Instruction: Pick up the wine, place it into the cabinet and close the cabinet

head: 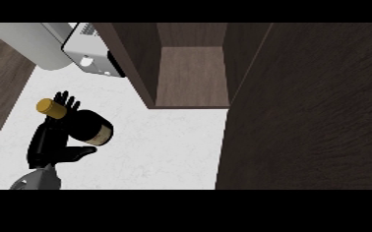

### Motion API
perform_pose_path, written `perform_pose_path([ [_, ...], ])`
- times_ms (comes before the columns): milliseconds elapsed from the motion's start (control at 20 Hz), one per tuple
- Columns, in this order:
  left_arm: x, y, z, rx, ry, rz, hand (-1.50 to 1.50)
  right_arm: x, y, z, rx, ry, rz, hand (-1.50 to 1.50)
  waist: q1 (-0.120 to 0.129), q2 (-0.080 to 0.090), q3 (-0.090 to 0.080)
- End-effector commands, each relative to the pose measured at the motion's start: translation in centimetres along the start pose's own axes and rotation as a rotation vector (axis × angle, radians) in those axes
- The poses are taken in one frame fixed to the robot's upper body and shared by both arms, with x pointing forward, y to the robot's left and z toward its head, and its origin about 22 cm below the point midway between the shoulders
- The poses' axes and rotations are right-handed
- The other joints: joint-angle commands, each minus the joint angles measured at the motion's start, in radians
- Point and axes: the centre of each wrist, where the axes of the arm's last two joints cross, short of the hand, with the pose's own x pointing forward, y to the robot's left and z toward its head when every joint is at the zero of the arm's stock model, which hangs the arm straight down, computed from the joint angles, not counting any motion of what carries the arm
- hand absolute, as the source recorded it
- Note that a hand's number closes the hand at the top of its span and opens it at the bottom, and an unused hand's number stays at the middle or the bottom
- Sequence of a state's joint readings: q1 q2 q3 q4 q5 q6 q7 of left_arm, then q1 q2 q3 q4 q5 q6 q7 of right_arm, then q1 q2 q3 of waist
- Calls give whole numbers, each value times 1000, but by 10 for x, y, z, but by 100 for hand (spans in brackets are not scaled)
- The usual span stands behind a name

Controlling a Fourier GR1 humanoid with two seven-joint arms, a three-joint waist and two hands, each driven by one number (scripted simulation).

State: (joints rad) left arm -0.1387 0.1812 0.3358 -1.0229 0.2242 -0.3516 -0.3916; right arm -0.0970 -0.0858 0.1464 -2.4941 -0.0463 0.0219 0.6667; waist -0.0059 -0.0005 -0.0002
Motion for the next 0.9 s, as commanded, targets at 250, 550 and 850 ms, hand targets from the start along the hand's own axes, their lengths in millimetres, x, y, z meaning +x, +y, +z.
perform_pose_path([
  [250,-13,19,7,-12,33,13,-150,14,8,12,-2,-52,-25,-150,3,0,0],
  [550,-26,-8,-6,-38,25,60,-150,25,-4,19,13,-32,4,-150,3,-1,0],
  [850,-25,16,-9,-47,11,118,-150,27,4,29,11,-48,-16,-150,-3,-1,0],
])
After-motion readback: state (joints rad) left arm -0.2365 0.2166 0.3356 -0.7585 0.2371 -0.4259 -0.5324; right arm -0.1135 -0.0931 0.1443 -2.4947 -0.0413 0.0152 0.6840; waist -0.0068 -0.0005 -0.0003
